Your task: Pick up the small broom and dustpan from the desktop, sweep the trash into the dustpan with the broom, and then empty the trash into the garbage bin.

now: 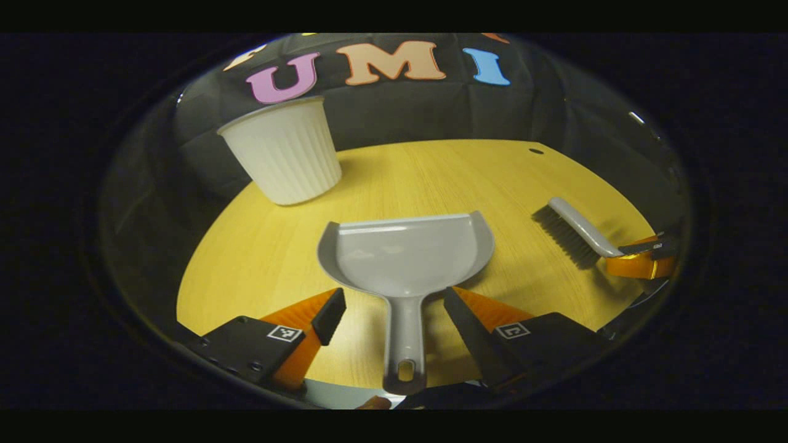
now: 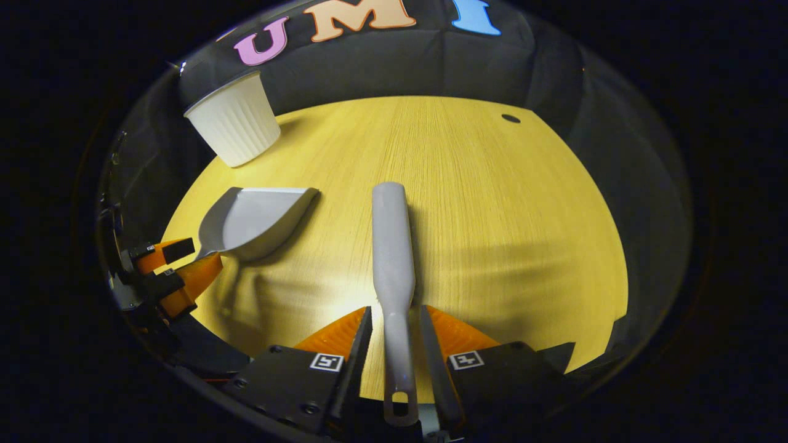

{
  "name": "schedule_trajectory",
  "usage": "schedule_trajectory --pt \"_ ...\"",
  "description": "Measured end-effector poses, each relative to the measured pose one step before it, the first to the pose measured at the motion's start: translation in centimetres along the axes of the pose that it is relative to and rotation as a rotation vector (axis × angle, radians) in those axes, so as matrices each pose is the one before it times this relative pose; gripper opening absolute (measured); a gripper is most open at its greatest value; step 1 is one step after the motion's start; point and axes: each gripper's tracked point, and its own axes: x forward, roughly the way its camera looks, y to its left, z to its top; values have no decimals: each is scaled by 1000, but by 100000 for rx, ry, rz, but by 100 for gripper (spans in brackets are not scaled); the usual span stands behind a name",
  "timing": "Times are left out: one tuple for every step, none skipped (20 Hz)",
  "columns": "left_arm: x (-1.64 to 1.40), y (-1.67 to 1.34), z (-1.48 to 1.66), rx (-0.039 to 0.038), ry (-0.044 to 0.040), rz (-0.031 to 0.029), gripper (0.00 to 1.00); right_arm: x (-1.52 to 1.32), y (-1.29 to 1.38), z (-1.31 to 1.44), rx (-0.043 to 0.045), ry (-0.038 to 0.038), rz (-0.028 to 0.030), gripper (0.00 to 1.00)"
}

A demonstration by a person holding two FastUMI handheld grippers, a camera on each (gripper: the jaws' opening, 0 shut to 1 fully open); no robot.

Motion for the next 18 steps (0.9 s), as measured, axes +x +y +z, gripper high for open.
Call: schedule_trajectory --pt "-1412 579 2214 227 -7343 3884 95 -1350 -19 1771 -439 -7839 325 60" --pt "-1565 818 2774 -143 -8380 4234 95 -1744 124 3150 182 -11128 1640 77" --pt "-965 441 3028 -104 -10163 3593 95 -1409 235 2811 584 -13217 2031 95" --pt "-754 -142 2743 -527 -8997 2712 95 -1203 417 3604 271 -13399 1885 94" --pt "-1171 45 3939 -774 -7932 1863 94 -673 474 3307 -525 -12376 763 93" --pt "-695 -509 3158 -564 -5961 604 94 -609 112 3228 -1479 -10438 248 93" --pt "-298 -836 2142 -846 -5602 -712 94 -260 198 2716 -2359 -8568 751 93" --pt "-257 -1133 2677 -914 -5604 -1351 94 -94 113 2199 -2015 -6431 451 93" --pt "-290 -1123 1954 -815 -3844 -894 93 -495 146 1367 -1585 -4485 225 93" --pt "-312 -804 1500 -576 -3106 -1023 93 8 -242 1704 -987 -3513 -500 93" --pt "-14 -820 1364 -851 -3753 -1692 93 -838 2 1284 -657 -2205 -816 93" --pt "-77 -1015 1369 -966 -3360 -2353 93 -975 -240 2109 108 -1930 -1284 93" --pt "165 -664 943 -429 -2674 -2108 93 -402 -221 805 405 -1752 -1549 93" --pt "-31 -450 378 209 -1432 -2158 93 -117 -299 479 500 -1695 -2318 93" --pt "53 -435 208 421 -743 -2390 93 -331 -218 182 961 -234 -2049 93" --pt "-128 -34 29 581 206 -1050 93 -460 213 70 1109 -88 -790 93" --pt "-43 144 341 243 -1350 -1146 93 -264 460 207 637 -1002 286 93" --pt "86 -30 167 -467 -261 -823 93 -12 70 133 -566 -204 -758 93"
